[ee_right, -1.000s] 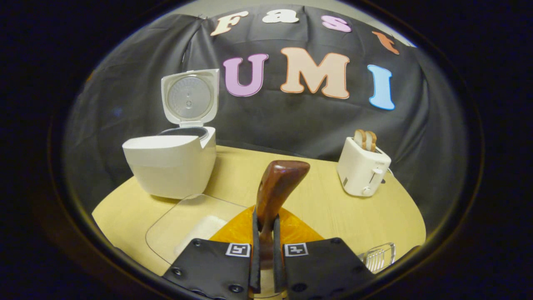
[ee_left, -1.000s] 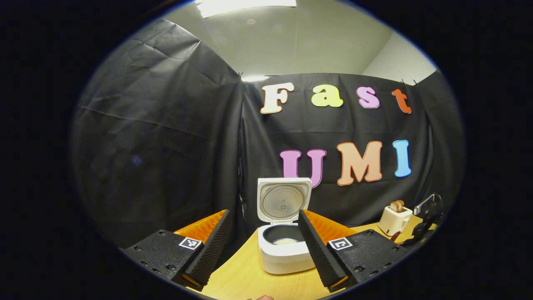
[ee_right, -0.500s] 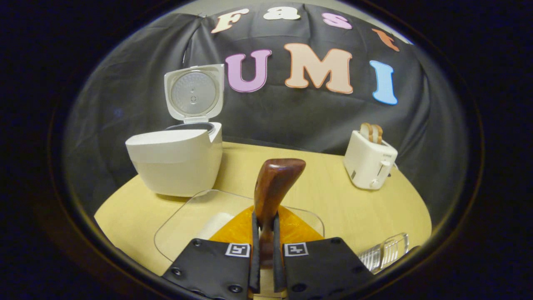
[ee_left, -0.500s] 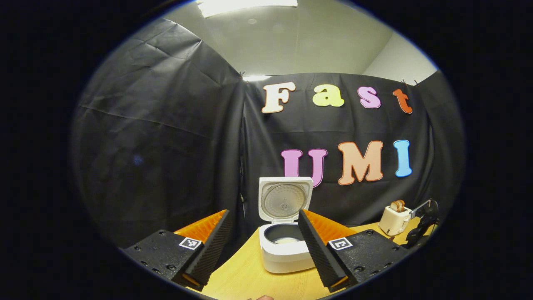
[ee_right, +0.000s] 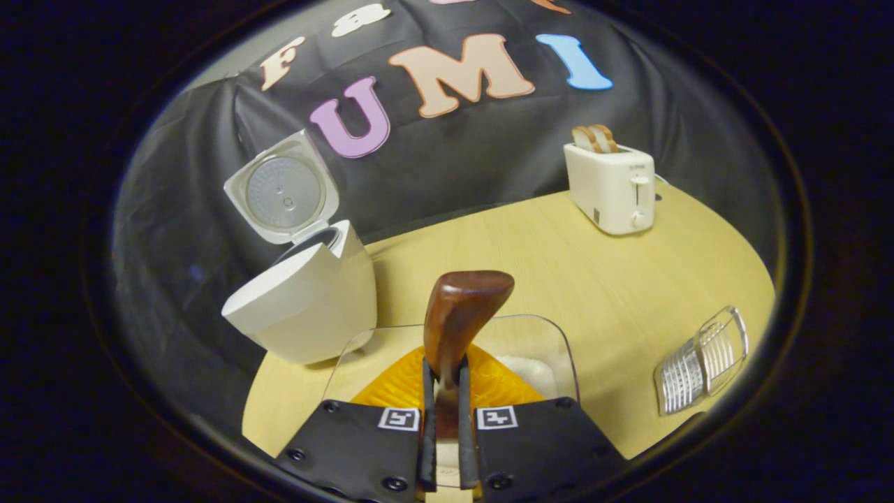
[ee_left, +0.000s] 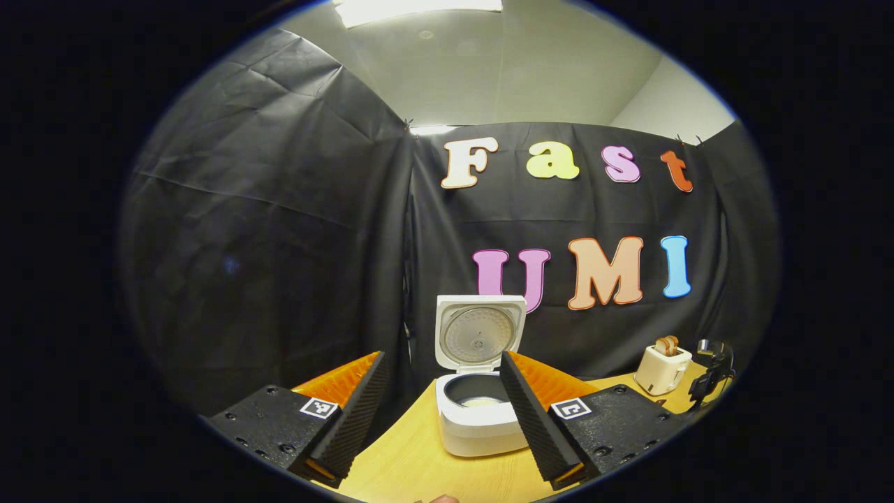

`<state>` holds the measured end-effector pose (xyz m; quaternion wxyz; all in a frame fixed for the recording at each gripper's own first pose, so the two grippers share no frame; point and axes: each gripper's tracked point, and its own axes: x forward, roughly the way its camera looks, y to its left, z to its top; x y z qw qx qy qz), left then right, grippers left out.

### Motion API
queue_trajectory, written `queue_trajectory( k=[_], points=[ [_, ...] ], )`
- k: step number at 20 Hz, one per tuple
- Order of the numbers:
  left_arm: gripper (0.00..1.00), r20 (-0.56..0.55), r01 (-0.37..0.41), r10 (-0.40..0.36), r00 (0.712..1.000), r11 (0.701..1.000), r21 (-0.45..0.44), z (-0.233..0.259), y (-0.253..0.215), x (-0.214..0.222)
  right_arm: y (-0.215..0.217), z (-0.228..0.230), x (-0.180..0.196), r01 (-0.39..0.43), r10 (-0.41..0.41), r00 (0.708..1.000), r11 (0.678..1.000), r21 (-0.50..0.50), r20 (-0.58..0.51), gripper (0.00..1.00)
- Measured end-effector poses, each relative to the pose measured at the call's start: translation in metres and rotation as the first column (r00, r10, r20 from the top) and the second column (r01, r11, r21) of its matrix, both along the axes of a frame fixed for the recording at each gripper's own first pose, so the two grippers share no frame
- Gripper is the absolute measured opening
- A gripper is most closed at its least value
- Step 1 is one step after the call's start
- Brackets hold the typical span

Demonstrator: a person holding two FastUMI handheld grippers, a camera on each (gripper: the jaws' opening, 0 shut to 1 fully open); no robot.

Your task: Close the left gripper, press the button to open the rice cooker; take a wooden spoon from the chopstick holder with the right hand, scoop a spoonful of rice and pour it into the rice cooker, then put the wooden spoon back into the chopstick holder.

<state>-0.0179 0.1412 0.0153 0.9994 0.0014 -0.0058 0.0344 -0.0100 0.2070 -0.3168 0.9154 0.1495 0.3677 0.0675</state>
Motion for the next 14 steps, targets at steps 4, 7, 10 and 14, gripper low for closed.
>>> queue_trajectory(
  k=[4,7,10,14],
  points=[
    [0.94,0.003,0.003,-0.003,1.0,1.0,0.001,0.001,0.0,-0.001,-0.001,-0.005,0.0,0.089,-0.081,0.994,0.989,0.117,-0.07,0.16],
    [0.94,0.007,0.006,-0.006,1.0,1.0,0.006,0.001,0.0,-0.001,-0.004,-0.008,0.001,0.157,-0.133,0.983,0.966,0.207,-0.128,0.16],
    [0.92,0.009,0.003,-0.004,1.0,1.0,0.01,0.001,0.001,-0.001,-0.011,-0.004,0.006,0.214,-0.177,0.972,0.941,0.263,-0.157,0.14],
    [0.94,0.005,0.005,-0.005,1.0,1.0,-0.001,-0.001,0.001,-0.001,-0.022,0.013,0.017,0.241,-0.204,0.968,0.918,0.314,-0.148,0.14]
  ],
)
